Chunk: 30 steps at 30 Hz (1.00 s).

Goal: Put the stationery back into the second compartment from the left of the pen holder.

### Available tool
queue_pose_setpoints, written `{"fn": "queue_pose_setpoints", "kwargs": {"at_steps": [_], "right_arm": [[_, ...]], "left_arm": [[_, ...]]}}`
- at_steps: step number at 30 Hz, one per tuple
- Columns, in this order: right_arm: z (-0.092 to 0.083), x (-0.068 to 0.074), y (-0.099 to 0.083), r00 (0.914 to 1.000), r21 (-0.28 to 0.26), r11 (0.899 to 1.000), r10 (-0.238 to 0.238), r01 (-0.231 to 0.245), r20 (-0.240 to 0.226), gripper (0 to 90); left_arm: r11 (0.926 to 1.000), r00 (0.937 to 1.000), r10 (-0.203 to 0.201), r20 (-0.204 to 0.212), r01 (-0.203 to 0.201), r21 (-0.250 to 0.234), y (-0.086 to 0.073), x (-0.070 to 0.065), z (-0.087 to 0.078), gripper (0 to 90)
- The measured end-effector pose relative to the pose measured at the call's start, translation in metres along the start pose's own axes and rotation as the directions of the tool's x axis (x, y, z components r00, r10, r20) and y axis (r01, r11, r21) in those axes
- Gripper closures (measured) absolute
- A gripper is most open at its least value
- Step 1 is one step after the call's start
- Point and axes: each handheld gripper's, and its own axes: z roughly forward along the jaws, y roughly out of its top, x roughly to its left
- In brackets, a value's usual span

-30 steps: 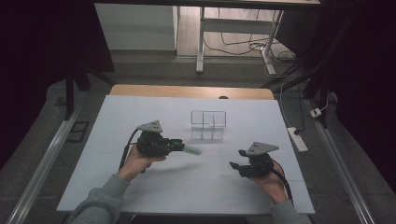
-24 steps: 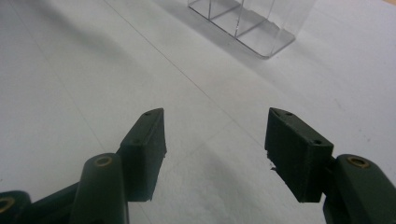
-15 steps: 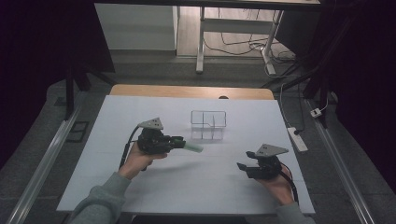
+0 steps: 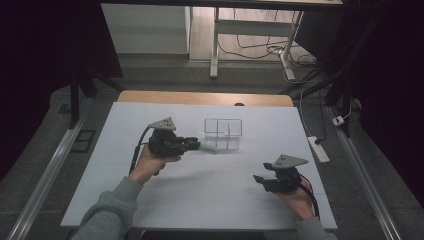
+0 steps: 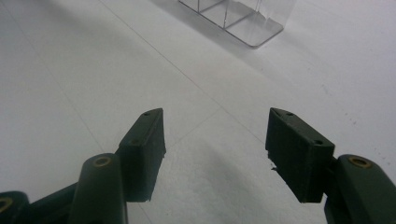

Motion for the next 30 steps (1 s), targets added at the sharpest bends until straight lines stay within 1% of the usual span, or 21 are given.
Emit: {"fn": "queue_pose_setpoints", "kwargs": {"at_steps": [4, 9, 12, 17, 24, 30], "right_arm": [[0.001, 0.000, 0.000, 1.0000, 0.005, 1.000, 0.002, -0.002, 0.001, 36.6], [0.002, 0.000, -0.001, 1.0000, 0.010, 1.000, -0.001, 0.001, 0.001, 36.2], [0.002, 0.000, -0.001, 1.0000, 0.013, 1.000, -0.001, 0.001, 0.002, 35.9], [0.003, -0.001, -0.002, 1.0000, 0.022, 1.000, 0.000, 0.000, 0.007, 35.5], [0.004, -0.001, -0.002, 1.0000, 0.028, 1.000, 0.000, 0.000, 0.006, 35.4], [0.004, -0.001, -0.002, 1.0000, 0.034, 0.999, 0.005, -0.005, 0.006, 35.2]], "left_arm": [[1.0000, 0.9999, 0.004, -0.014, -0.004, -0.009, 0.010, 0.002, -0.002, 74.1], [0.9998, 0.9995, -0.006, -0.030, 0.006, -0.018, 0.023, 0.008, -0.002, 74.1], [0.9999, 0.9991, 0.002, -0.042, -0.002, -0.010, 0.031, 0.011, -0.001, 74.1], [0.9999, 0.9984, 0.000, -0.056, -0.001, -0.011, 0.040, 0.016, 0.000, 74.1], [0.9998, 0.9974, 0.004, -0.071, -0.003, 0.018, 0.055, 0.023, 0.009, 74.1], [0.9985, 0.9971, 0.026, -0.072, -0.023, 0.050, 0.070, 0.023, 0.018, 74.0]]}}
